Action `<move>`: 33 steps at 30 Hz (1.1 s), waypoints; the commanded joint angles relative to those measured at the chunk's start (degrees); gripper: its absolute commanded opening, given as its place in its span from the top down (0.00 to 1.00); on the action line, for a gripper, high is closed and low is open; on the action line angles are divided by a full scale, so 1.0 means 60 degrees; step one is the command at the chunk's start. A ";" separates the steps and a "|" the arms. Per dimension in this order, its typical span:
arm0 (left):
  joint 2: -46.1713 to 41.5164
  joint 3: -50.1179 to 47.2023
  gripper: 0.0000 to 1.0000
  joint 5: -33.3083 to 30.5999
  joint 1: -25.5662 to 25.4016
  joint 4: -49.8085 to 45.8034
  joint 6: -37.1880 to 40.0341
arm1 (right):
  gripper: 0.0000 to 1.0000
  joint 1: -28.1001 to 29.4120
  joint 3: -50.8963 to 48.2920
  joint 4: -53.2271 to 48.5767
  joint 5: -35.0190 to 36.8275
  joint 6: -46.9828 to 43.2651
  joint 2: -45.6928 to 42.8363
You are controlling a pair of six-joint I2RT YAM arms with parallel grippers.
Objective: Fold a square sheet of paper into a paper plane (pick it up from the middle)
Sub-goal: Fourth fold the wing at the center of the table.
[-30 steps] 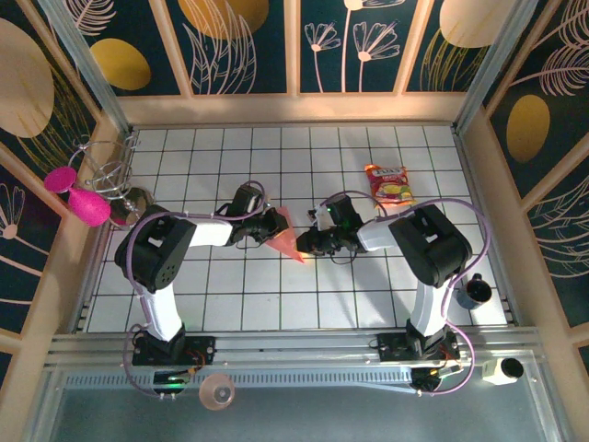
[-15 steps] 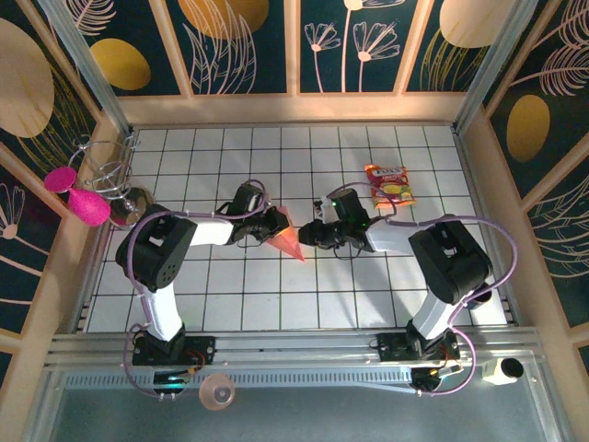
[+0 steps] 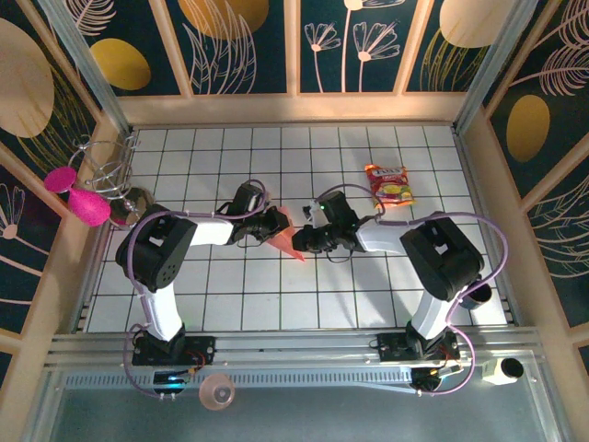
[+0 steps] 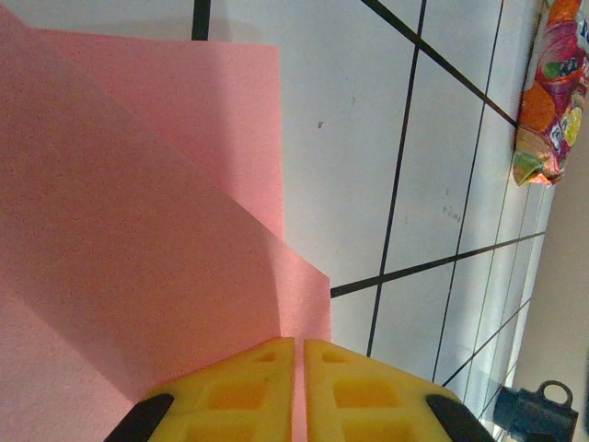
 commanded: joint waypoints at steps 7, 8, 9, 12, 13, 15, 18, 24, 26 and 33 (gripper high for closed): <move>0.0220 0.0025 0.89 0.0088 0.0023 0.0001 0.0140 | 0.86 0.0072 0.0124 -0.0361 0.0062 -0.0165 0.0388; 0.0226 0.0024 0.89 0.0091 0.0028 0.0011 0.0152 | 0.86 0.0073 0.0124 -0.0361 0.0062 -0.0154 0.0411; 0.0241 0.0040 0.89 0.0081 0.0023 0.0006 0.0153 | 0.86 0.0068 0.0117 -0.0361 0.0070 -0.0165 0.0429; 0.0253 0.0039 0.89 0.0087 0.0024 0.0011 0.0153 | 0.86 0.0073 0.0139 -0.0372 0.0019 -0.0165 0.0518; 0.0244 0.0039 0.89 0.0084 0.0024 0.0003 0.0152 | 0.86 0.0088 0.0153 -0.0391 0.0006 -0.0175 0.0549; 0.0243 0.0041 0.89 0.0089 0.0032 0.0001 0.0153 | 0.86 0.0103 0.0154 -0.0403 0.0004 -0.0179 0.0559; 0.0267 0.0039 0.89 0.0075 0.0031 -0.0015 0.0153 | 0.86 0.0097 0.0155 -0.0460 0.0091 -0.0194 0.0566; 0.0310 0.0082 0.89 0.0060 0.0023 -0.0023 0.0153 | 0.86 0.0105 0.0168 -0.0521 0.0201 -0.0201 0.0593; 0.0334 0.0097 0.89 0.0073 0.0024 -0.0019 0.0166 | 0.86 0.0101 0.0183 -0.0548 0.0249 -0.0218 0.0589; 0.0387 0.0098 0.89 0.0068 0.0029 -0.0020 0.0168 | 0.86 0.0104 0.0181 -0.0603 0.0341 -0.0235 0.0639</move>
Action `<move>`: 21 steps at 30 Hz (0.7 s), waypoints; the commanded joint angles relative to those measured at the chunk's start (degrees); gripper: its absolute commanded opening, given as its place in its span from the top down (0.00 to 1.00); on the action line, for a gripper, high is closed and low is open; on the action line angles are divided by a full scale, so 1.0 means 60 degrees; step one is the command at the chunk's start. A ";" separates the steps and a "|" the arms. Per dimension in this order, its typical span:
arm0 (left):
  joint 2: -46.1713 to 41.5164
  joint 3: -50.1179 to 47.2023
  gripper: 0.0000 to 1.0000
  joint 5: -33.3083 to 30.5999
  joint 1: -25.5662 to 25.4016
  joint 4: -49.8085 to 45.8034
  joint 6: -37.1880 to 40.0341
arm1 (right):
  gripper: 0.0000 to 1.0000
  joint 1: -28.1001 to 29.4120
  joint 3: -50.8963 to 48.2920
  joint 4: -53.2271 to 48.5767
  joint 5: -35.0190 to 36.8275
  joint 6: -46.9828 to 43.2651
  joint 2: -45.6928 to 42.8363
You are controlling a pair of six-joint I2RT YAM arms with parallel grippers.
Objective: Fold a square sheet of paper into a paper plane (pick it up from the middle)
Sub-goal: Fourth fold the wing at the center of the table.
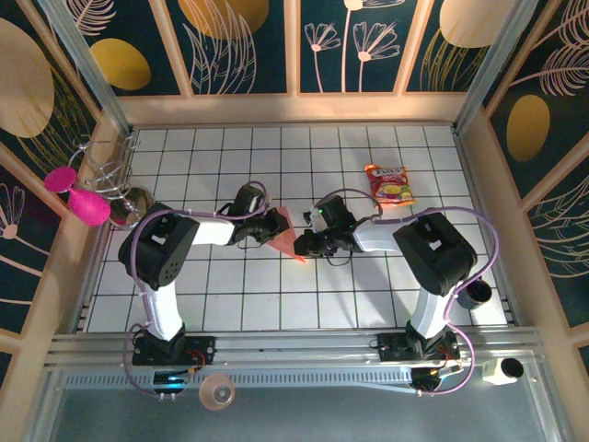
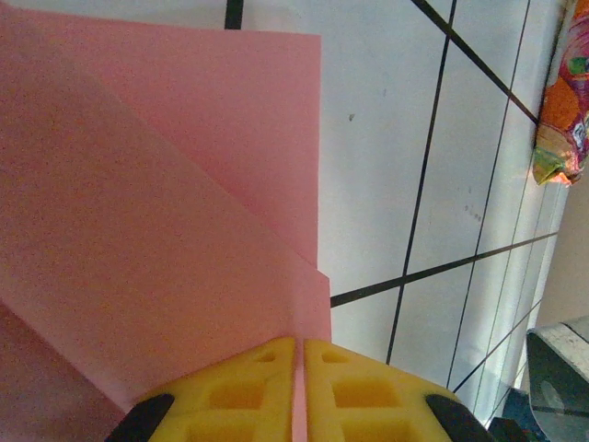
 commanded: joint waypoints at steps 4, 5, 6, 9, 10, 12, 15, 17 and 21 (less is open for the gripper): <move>0.0218 0.0131 0.89 0.0067 0.0018 -0.0031 0.0153 | 0.86 0.0086 0.0209 -0.0398 0.0189 -0.0206 0.0156; 0.0199 0.0127 0.89 0.0077 0.0024 -0.0030 0.0153 | 0.86 0.0086 0.0209 -0.0381 0.0148 -0.0206 0.0051; 0.0201 0.0127 0.89 0.0069 0.0023 -0.0024 0.0151 | 0.86 0.0076 0.0196 -0.0347 0.0128 -0.0204 -0.0064; 0.0158 0.0141 0.89 0.0056 0.0035 -0.0046 0.0149 | 0.86 0.0086 0.0252 -0.0537 0.0143 -0.0260 -0.0497; 0.0149 0.0144 0.89 0.0050 0.0025 -0.0063 0.0153 | 0.86 0.0097 0.0252 -0.0596 0.0155 -0.0286 -0.0588; 0.0164 0.0156 0.89 0.0047 0.0035 -0.0070 0.0152 | 0.86 0.0144 0.0229 -0.0761 0.0195 -0.0345 -0.0717; 0.0189 0.0178 0.89 0.0033 0.0025 -0.0077 0.0153 | 0.86 0.0196 0.0126 -0.0896 0.0175 -0.0410 -0.0703; 0.0204 0.0186 0.89 0.0029 0.0024 -0.0108 0.0165 | 0.86 0.0217 0.0028 -0.0933 0.0195 -0.0400 -0.0653; 0.0204 0.0201 0.89 0.0024 0.0023 -0.0128 0.0167 | 0.86 0.0211 -0.0062 -0.1009 0.0386 -0.0394 -0.0613</move>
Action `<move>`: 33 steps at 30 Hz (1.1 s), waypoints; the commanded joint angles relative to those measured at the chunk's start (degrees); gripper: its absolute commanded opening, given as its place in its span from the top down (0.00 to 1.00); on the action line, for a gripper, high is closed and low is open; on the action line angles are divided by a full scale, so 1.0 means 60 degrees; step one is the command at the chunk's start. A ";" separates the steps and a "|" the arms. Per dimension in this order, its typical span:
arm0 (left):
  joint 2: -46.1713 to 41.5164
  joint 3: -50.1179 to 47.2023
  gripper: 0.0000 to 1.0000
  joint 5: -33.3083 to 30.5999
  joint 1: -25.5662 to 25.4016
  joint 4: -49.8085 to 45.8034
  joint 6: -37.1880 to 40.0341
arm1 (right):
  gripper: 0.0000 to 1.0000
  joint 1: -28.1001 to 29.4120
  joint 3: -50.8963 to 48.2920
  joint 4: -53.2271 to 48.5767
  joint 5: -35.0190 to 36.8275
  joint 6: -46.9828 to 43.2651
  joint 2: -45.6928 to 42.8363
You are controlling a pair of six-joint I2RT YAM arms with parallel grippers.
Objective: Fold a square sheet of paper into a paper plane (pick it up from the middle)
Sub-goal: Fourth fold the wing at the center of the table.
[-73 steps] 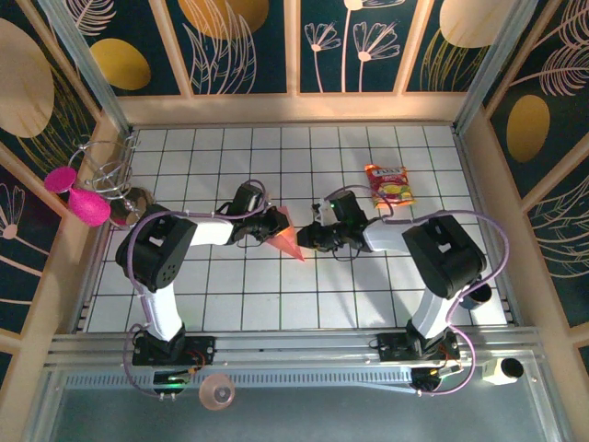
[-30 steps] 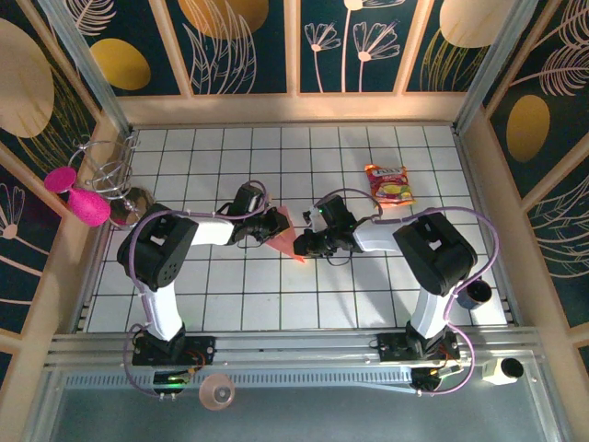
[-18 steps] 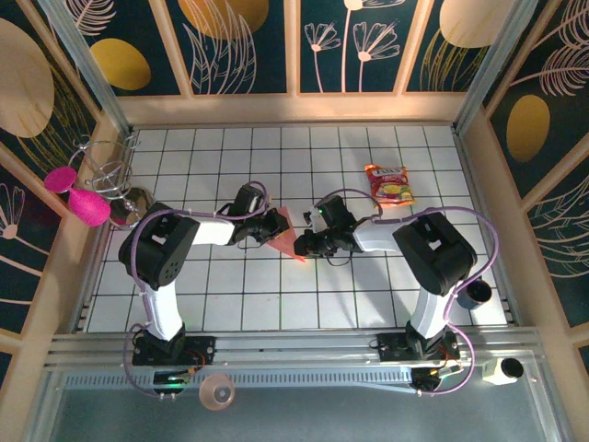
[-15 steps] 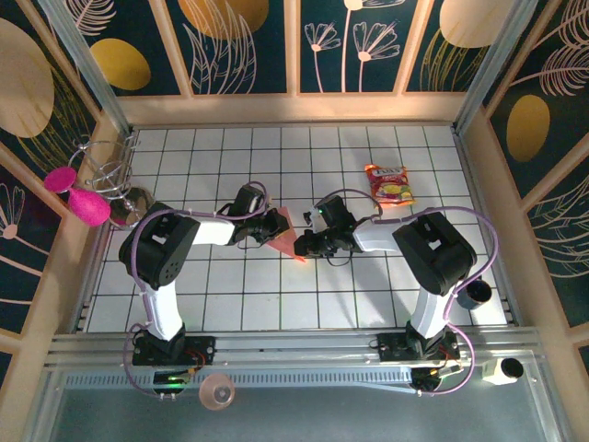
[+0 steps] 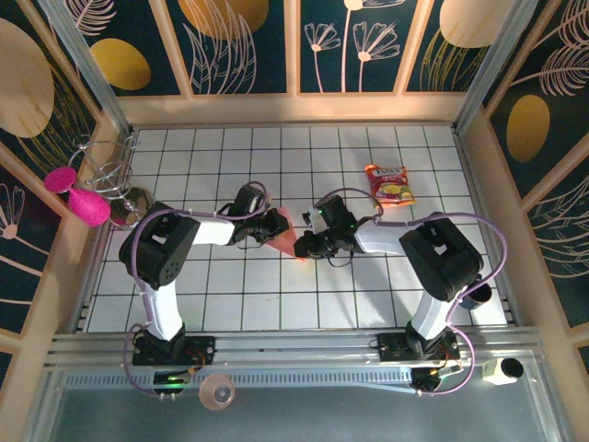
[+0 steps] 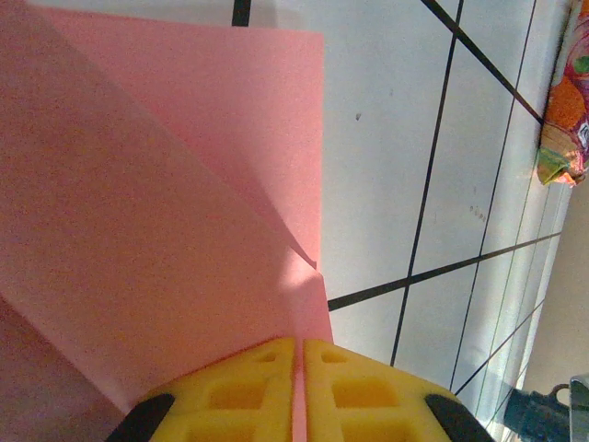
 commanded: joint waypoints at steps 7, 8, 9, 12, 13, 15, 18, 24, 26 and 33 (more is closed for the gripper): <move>0.0161 0.0215 0.89 0.0022 0.0023 -0.0178 0.0197 | 0.87 0.0069 -0.0158 -0.0348 0.0514 -0.0116 0.0076; 0.0169 0.0214 0.89 0.0021 0.0023 -0.0186 0.0195 | 0.87 0.0076 -0.0172 -0.0348 0.0559 -0.0116 0.0093; 0.0178 0.0221 0.89 0.0022 0.0031 -0.0200 0.0197 | 0.87 0.0065 -0.0190 -0.0348 0.0583 -0.0112 0.0101; 0.0182 0.0222 0.89 0.0008 0.0023 -0.0211 0.0196 | 0.87 0.0057 -0.0219 -0.0348 0.0635 -0.0116 0.0163; 0.0169 0.0215 0.89 0.0006 0.0034 -0.0224 0.0207 | 0.87 0.0056 -0.0229 -0.0348 0.0649 -0.0108 0.0170; 0.0196 0.0222 0.89 -0.0022 0.0023 -0.0251 0.0209 | 0.87 0.0061 -0.0253 -0.0348 0.0679 -0.0116 0.0193; 0.0209 0.0250 0.89 -0.0037 0.0031 -0.0291 0.0210 | 0.87 0.0061 -0.0260 -0.0361 0.0748 -0.0116 0.0209; 0.0241 0.0281 0.89 -0.0074 0.0023 -0.0378 0.0255 | 0.87 0.0061 -0.0304 -0.0362 0.0847 -0.0092 0.0211; 0.0248 0.0296 0.89 -0.0081 0.0023 -0.0398 0.0270 | 0.87 0.0054 -0.0310 -0.0363 0.0841 -0.0093 0.0211; 0.0299 0.0361 0.89 -0.0110 0.0024 -0.0469 0.0284 | 0.83 0.0035 -0.0190 -0.0347 0.1002 -0.0130 -0.0766</move>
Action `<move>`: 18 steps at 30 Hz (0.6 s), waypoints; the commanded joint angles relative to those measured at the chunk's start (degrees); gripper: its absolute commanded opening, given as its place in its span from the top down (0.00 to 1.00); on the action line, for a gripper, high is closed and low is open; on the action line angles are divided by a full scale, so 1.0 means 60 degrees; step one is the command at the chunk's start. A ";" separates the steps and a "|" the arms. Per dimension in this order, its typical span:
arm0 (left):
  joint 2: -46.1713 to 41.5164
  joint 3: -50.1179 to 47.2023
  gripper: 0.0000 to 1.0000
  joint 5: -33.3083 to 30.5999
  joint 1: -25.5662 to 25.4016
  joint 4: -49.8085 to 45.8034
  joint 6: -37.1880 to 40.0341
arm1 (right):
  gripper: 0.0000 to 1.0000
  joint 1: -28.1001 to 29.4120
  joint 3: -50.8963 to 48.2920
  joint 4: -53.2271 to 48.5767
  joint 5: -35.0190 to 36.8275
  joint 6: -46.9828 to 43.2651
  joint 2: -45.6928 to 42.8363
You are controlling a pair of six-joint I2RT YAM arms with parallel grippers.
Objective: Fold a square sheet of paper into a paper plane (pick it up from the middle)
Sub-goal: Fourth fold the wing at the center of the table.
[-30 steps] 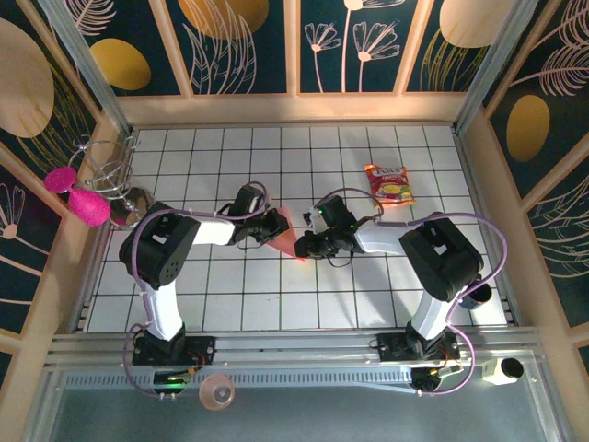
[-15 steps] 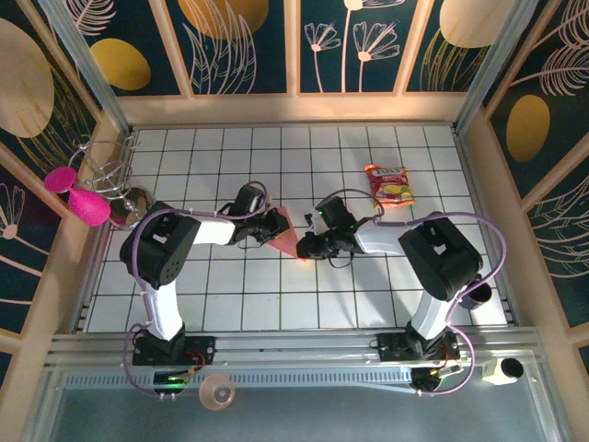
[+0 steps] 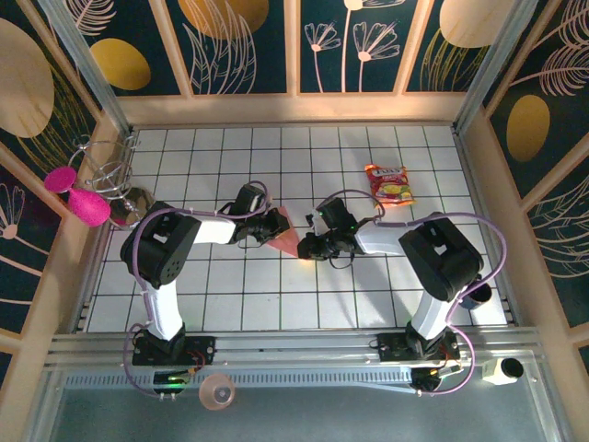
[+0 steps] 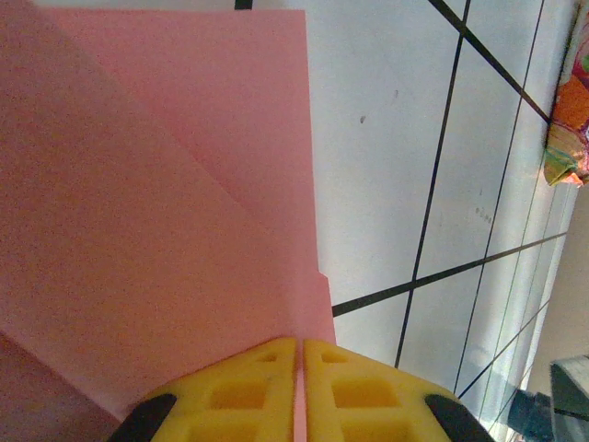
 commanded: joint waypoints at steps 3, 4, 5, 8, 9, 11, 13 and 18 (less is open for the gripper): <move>0.0229 0.0216 0.89 -0.0092 0.0023 -0.0280 0.0212 | 0.78 0.0047 -0.0030 -0.0377 0.1062 -0.0345 -0.1129; 0.0230 0.0223 0.89 -0.0106 0.0027 -0.0286 0.0212 | 0.77 0.0047 -0.0031 -0.0443 0.1305 -0.0425 -0.1154; 0.0222 0.0238 0.89 -0.0106 0.0028 -0.0294 0.0212 | 0.77 0.0039 -0.0029 -0.0513 0.1454 -0.0510 -0.1132; 0.0258 0.0264 0.89 -0.0112 0.0023 -0.0310 0.0211 | 0.77 0.0109 0.0184 -0.0850 0.1771 -0.0778 -0.0832; 0.0260 0.0272 0.89 -0.0109 0.0028 -0.0308 0.0208 | 0.77 0.0156 0.0270 -0.0950 0.1889 -0.0858 -0.0735; 0.0261 0.0261 0.89 -0.0121 0.0031 -0.0323 0.0195 | 0.77 0.0257 0.0378 -0.1035 0.2031 -0.0988 -0.0587; 0.0260 0.0267 0.89 -0.0144 0.0033 -0.0328 0.0197 | 0.77 0.0328 0.0485 -0.1103 0.2081 -0.1124 -0.0410; 0.0287 0.0277 0.89 -0.0169 0.0023 -0.0395 0.0210 | 0.77 0.0503 0.0657 -0.1136 0.2081 -0.1443 -0.0225</move>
